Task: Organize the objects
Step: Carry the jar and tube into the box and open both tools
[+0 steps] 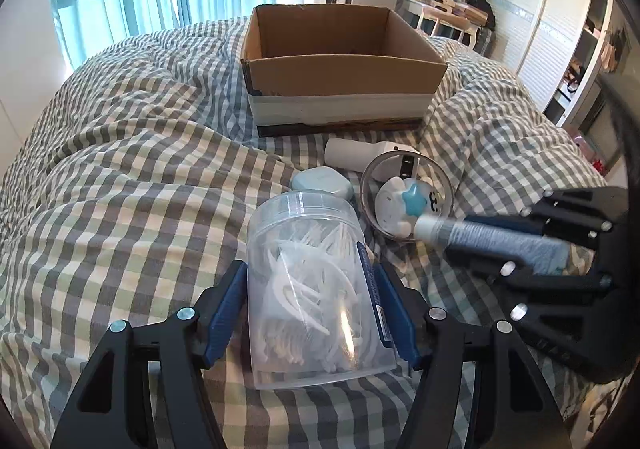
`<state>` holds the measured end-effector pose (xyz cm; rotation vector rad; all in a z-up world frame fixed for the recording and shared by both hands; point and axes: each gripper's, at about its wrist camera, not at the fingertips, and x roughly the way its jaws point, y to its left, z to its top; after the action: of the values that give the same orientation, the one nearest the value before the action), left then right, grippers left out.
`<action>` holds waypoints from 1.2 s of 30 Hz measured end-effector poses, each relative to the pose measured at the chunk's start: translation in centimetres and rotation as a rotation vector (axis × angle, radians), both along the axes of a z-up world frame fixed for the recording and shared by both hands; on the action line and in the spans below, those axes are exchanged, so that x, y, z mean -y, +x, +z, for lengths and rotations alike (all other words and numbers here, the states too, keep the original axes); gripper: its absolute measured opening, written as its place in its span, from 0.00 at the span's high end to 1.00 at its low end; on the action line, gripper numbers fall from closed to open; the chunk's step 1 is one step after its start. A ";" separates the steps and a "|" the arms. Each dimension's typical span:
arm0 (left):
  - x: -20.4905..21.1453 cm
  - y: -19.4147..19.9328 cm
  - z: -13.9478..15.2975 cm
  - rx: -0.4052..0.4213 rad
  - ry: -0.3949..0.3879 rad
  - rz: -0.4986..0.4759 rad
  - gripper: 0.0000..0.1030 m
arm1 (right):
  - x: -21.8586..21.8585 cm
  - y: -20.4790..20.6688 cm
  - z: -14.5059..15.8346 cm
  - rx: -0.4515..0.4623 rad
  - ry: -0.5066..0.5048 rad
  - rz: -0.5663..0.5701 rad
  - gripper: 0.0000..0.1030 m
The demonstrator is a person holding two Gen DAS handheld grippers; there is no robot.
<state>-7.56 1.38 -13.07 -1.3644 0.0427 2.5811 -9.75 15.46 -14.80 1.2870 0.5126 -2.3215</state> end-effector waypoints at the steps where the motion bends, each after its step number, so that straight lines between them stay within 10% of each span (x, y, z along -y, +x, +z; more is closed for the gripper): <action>1: 0.1 0.0 0.1 0.000 0.003 0.001 0.36 | -0.1 0.1 0.5 -0.015 -0.001 -0.007 0.78; 21: -0.4 -2.6 5.5 -0.081 0.072 0.019 0.36 | -2.6 -1.6 7.2 -0.176 -0.106 -0.074 0.78; 36: 0.4 -13.3 12.1 -0.166 0.096 -0.002 0.36 | -3.2 -10.1 14.1 -0.311 -0.165 -0.108 0.78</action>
<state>-20.82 1.01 -0.96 -1.1154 -0.0522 2.6511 -19.81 18.64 -0.74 0.9031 0.3446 -2.6097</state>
